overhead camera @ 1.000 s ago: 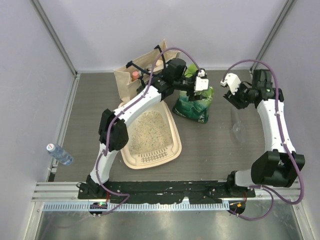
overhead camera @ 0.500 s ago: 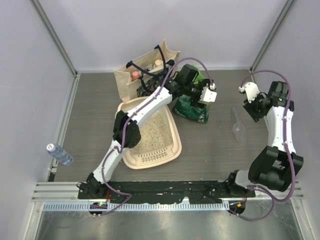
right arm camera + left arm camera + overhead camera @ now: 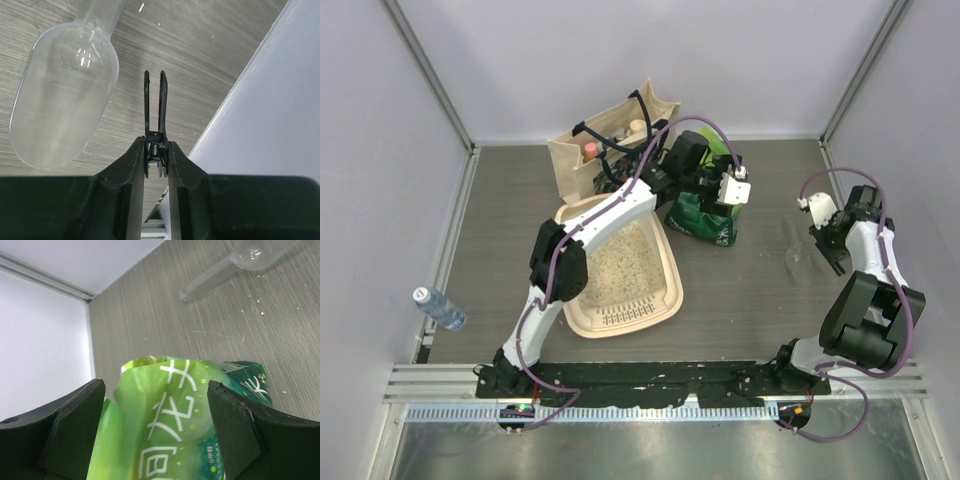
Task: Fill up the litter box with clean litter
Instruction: Place the clamp at the center of the board.
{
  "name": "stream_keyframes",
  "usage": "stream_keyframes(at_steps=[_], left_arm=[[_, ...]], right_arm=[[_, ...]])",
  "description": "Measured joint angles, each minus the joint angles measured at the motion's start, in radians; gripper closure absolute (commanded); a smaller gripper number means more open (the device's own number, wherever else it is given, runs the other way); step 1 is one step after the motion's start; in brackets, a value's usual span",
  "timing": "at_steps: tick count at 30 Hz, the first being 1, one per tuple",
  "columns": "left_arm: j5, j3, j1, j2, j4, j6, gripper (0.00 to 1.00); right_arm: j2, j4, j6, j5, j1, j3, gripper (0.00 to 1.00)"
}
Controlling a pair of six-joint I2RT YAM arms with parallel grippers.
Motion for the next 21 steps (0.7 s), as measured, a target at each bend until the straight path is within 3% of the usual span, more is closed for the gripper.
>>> stream_keyframes(at_steps=[2,3,5,11,14,15,21], left_arm=[[-0.006,0.0,0.0,-0.016,0.01,-0.014,0.12],[-0.008,0.0,0.001,-0.025,0.015,-0.018,0.13],[-0.009,0.001,0.003,-0.038,0.019,-0.023,0.12],[-0.009,0.02,0.014,-0.041,-0.001,-0.04,0.12],[-0.009,0.02,0.019,-0.041,-0.013,-0.042,0.12],[-0.009,0.02,0.021,-0.041,-0.016,-0.042,0.12],[-0.007,0.019,0.03,-0.041,-0.046,-0.039,0.12]], right_arm=[[0.003,0.01,0.026,0.018,0.0,-0.022,0.95],[0.005,0.014,0.042,0.027,0.0,-0.034,0.87],[0.017,0.025,0.07,0.053,0.0,-0.058,0.82],[0.041,0.014,0.119,0.051,-0.002,-0.14,0.56],[0.041,0.002,0.135,0.041,-0.002,-0.146,0.39],[0.041,0.0,0.139,0.033,-0.002,-0.146,0.16],[0.021,-0.159,0.162,-0.101,-0.002,-0.016,0.14]])
